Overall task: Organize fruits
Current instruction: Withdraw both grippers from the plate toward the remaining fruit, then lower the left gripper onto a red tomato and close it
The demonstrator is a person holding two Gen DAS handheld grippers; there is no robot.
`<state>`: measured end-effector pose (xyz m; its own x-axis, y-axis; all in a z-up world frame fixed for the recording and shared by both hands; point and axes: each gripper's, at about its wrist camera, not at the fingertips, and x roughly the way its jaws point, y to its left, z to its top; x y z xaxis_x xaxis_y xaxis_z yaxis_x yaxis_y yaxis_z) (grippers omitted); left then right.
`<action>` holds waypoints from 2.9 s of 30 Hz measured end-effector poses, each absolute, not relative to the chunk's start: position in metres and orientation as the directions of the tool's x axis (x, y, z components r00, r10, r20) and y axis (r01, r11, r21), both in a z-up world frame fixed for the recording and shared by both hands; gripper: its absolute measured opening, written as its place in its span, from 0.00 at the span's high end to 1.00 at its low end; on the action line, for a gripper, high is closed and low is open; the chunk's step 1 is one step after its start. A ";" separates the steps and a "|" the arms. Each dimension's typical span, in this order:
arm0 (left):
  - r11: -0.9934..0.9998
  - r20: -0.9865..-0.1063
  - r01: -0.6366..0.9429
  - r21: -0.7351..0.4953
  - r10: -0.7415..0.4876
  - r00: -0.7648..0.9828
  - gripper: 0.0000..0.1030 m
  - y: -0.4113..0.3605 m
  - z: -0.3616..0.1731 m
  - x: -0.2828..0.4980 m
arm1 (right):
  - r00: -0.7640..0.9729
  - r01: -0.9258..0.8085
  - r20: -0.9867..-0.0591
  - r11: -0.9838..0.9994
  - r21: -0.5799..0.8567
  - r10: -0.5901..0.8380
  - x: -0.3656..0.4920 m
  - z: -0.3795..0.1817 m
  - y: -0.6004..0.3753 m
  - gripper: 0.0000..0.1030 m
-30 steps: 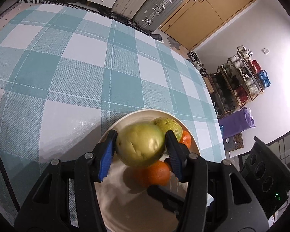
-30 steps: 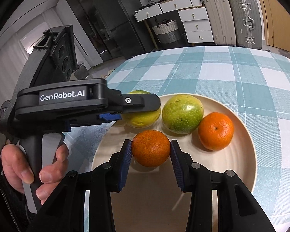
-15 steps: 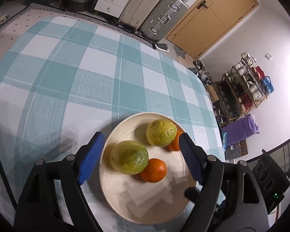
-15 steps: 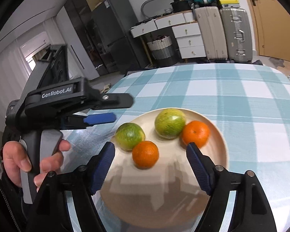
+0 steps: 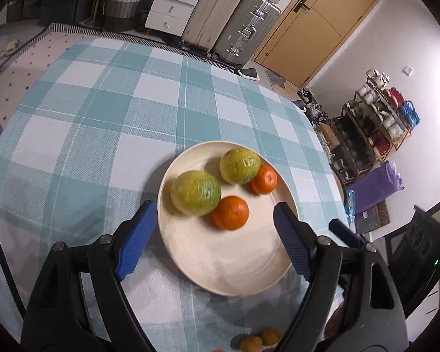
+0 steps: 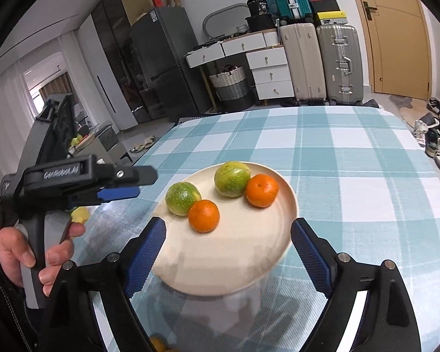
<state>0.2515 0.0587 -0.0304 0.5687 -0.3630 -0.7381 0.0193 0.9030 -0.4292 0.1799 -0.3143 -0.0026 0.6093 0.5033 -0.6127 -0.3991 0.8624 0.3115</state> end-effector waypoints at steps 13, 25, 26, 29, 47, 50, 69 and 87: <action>0.950 -0.742 0.025 -0.311 -0.260 0.618 0.19 0.047 -0.021 0.194 | 0.645 -0.411 -0.580 0.866 0.284 0.497 0.145 0.009 -0.325 0.04; 0.969 -0.745 0.042 -0.245 -0.216 0.631 0.17 0.034 -0.020 0.163 | 0.654 -0.412 -0.577 0.870 0.270 0.489 0.120 0.012 -0.330 0.03; 0.969 -0.746 0.043 -0.242 -0.214 0.631 0.17 0.033 -0.020 0.161 | 0.655 -0.412 -0.577 0.871 0.270 0.488 0.119 0.012 -0.331 0.03; 0.970 -0.747 0.048 -0.238 -0.214 0.629 0.17 0.031 -0.021 0.154 | 0.654 -0.410 -0.577 0.870 0.274 0.490 0.115 0.012 -0.333 0.02; 0.962 -0.742 0.096 -0.255 -0.258 0.619 0.01 0.027 -0.032 0.111 | 0.619 -0.426 -0.596 0.856 0.293 0.512 0.082 0.000 -0.335 0.02; 0.951 -0.748 0.142 -0.274 -0.303 0.590 0.01 0.022 -0.038 0.103 | 0.628 -0.420 -0.599 0.864 0.277 0.497 0.079 0.002 -0.341 0.02; 0.912 -0.837 0.262 -0.316 -0.398 0.376 0.01 -0.017 -0.082 0.042 | 0.638 -0.385 -0.607 0.879 0.280 0.473 0.060 0.000 -0.357 0.02; 0.905 -0.841 0.245 -0.347 -0.416 0.345 0.20 -0.027 -0.089 0.045 | 0.621 -0.378 -0.627 0.880 0.287 0.471 0.043 -0.012 -0.360 0.02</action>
